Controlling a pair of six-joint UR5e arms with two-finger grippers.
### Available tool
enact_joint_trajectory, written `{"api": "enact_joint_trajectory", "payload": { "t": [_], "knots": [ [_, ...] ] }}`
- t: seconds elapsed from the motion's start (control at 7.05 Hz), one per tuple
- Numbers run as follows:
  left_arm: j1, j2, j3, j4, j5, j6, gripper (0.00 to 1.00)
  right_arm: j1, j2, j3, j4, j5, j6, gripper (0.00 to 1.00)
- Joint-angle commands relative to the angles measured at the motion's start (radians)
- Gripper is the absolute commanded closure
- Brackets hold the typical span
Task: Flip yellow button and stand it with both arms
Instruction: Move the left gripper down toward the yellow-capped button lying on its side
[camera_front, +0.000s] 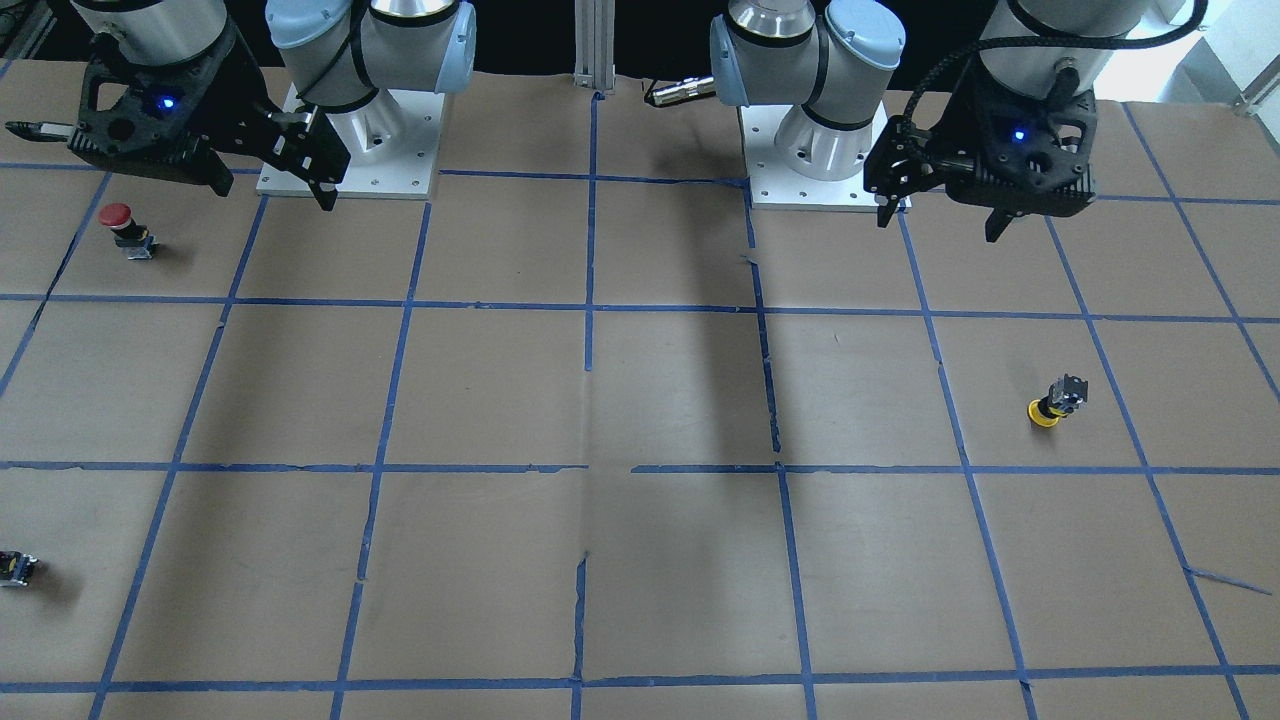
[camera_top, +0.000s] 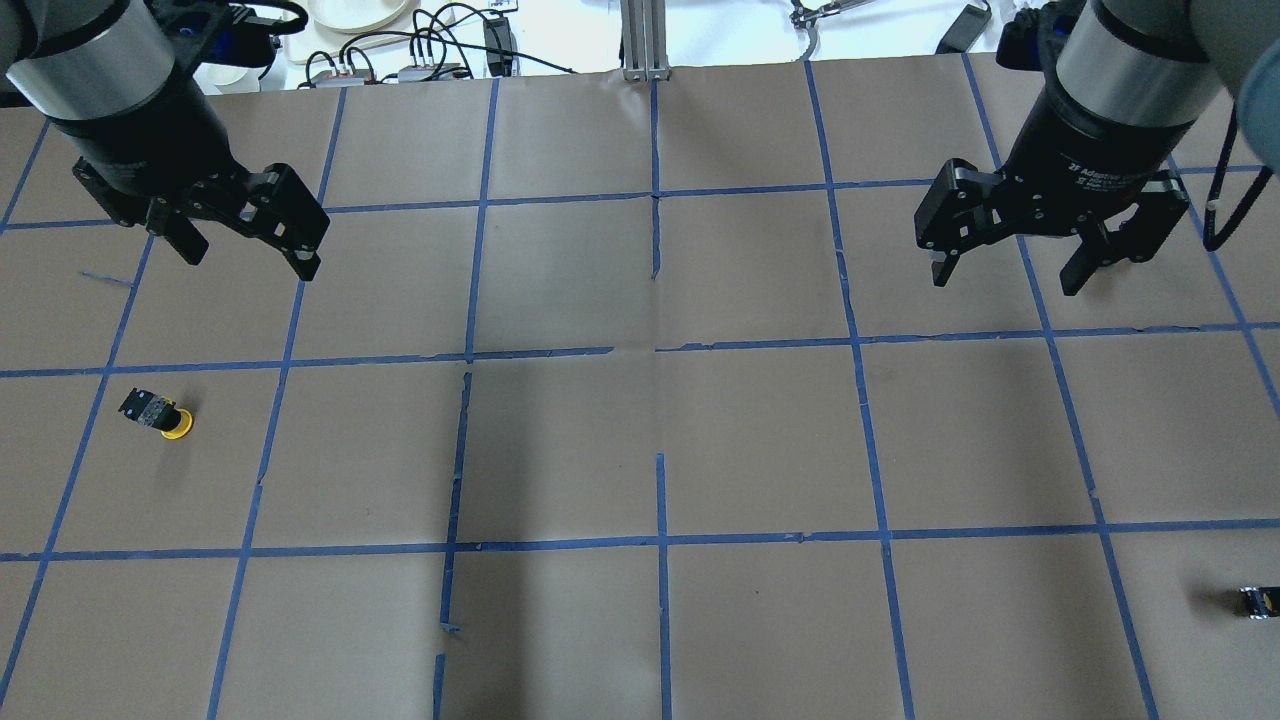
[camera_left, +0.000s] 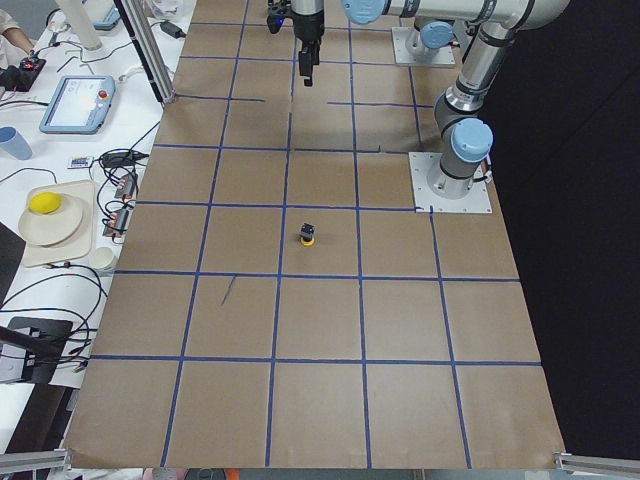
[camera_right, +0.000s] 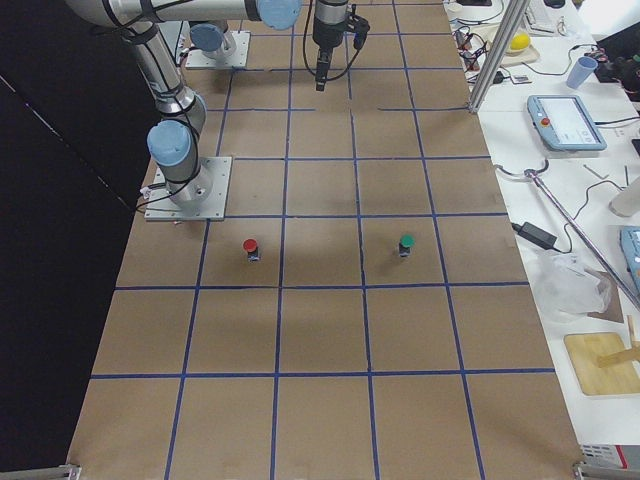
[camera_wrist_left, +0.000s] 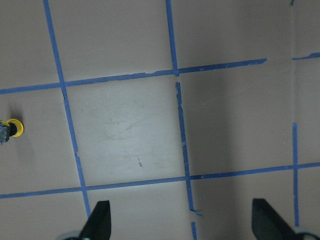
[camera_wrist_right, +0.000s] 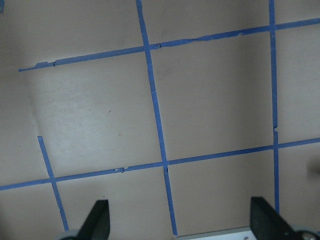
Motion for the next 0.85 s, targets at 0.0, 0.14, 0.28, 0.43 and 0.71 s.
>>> {"api": "enact_joint_trajectory", "payload": {
  "t": [0.0, 0.14, 0.28, 0.43, 0.71],
  "knots": [
    [0.102, -0.006, -0.015, 0.003, 0.000, 0.177, 0.00, 0.000, -0.001, 0.006, -0.001, 0.000, 0.003, 0.00],
    [0.164, -0.006, -0.058, 0.055, -0.001, 0.215, 0.00, 0.000, -0.001, 0.006, -0.003, 0.002, 0.001, 0.00],
    [0.236, 0.002, -0.122, 0.139, -0.001, 0.332, 0.00, 0.000, -0.001, 0.006, -0.004, 0.002, 0.001, 0.00],
    [0.297, -0.001, -0.186, 0.243, -0.003, 0.435, 0.00, 0.000, -0.003, 0.006, -0.003, 0.002, 0.001, 0.00],
    [0.440, -0.015, -0.311, 0.426, -0.012, 0.564, 0.00, 0.002, -0.001, 0.006, -0.003, 0.002, 0.001, 0.00]
  ]
}}
